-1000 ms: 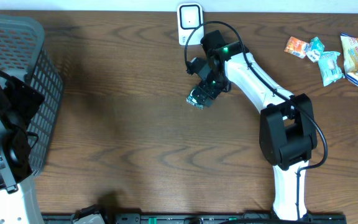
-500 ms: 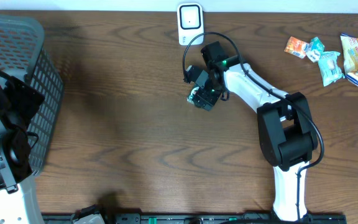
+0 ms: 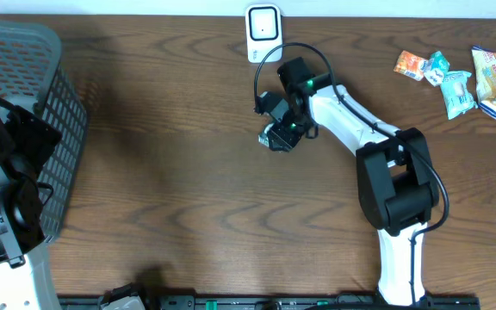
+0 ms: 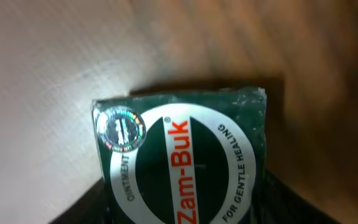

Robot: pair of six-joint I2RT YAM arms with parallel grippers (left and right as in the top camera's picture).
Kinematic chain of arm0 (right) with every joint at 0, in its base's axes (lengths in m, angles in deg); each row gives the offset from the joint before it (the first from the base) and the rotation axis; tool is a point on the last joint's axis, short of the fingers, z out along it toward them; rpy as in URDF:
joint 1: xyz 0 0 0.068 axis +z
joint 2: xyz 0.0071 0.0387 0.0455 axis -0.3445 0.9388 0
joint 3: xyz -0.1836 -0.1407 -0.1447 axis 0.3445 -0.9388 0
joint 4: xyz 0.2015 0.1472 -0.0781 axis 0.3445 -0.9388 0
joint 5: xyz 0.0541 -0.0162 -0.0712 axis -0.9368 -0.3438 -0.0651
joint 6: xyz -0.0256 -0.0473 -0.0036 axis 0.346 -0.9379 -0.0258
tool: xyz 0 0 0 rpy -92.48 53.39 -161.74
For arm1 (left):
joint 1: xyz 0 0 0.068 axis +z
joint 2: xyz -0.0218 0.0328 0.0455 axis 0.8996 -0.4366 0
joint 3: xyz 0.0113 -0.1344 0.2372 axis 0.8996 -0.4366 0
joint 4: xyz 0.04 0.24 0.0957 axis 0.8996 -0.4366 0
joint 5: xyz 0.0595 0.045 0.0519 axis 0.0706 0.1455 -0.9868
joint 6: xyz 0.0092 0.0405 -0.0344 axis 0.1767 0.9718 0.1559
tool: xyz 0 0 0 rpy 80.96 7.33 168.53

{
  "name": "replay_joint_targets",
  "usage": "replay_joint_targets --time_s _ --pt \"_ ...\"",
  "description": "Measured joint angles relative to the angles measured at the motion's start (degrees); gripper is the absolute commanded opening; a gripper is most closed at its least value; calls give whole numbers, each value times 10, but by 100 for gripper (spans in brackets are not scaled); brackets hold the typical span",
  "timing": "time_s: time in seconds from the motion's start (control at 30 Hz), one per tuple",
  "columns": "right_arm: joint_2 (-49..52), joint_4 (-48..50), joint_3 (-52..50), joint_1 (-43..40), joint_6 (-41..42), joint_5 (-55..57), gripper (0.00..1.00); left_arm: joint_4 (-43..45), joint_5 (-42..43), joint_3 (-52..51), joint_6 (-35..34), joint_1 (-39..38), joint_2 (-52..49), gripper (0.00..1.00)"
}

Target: Scan the item barcode

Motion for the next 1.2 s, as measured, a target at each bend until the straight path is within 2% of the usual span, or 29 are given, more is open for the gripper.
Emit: replay_joint_targets --time_s 0.2,0.33,0.5,0.63,0.8,0.93,1.2 --pt "8 -92 85 -6 17 -82 47 0 0 0 0 0 0 95" --pt "8 -124 139 -17 21 -195 49 0 0 0 0 0 0 95" --pt "8 -107 170 -28 23 -371 49 0 0 0 0 0 0 95" --pt "8 -54 180 -44 26 -526 50 0 0 0 0 0 0 95" --pt "8 -23 181 -66 70 -669 49 0 0 0 0 0 0 95" --pt "8 -23 181 -71 109 -705 49 0 0 0 0 0 0 95" --pt "8 -23 181 -73 132 -723 49 0 0 0 0 0 0 95"
